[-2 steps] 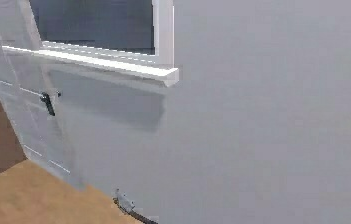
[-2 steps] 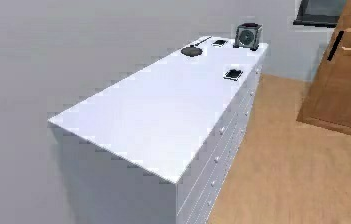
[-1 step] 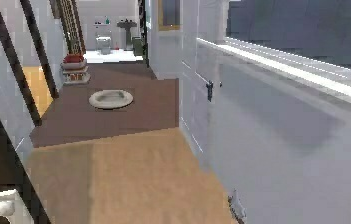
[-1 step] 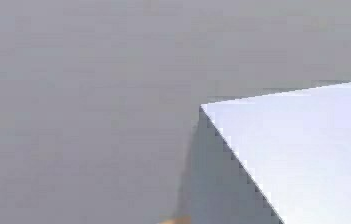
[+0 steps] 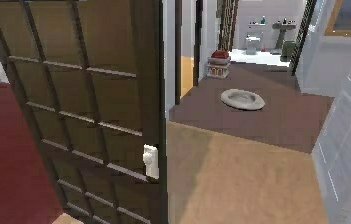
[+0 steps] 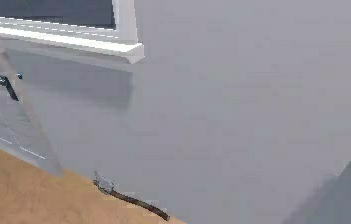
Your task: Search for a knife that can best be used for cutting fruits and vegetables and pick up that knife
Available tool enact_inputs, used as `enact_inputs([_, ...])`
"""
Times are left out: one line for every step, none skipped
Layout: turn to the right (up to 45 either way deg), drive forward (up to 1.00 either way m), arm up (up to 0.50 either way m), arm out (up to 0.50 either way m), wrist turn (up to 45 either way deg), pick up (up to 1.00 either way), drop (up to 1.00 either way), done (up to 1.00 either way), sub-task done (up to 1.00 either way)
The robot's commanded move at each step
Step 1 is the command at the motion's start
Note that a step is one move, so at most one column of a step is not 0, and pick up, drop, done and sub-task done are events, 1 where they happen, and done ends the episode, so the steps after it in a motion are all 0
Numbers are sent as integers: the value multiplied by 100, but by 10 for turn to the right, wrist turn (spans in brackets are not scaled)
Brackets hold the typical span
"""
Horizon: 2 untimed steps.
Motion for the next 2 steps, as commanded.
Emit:
enact_inputs([0,30,0,0,0,0,0,0,0])
enact_inputs([360,0,0,0,0,0,0,0,0])
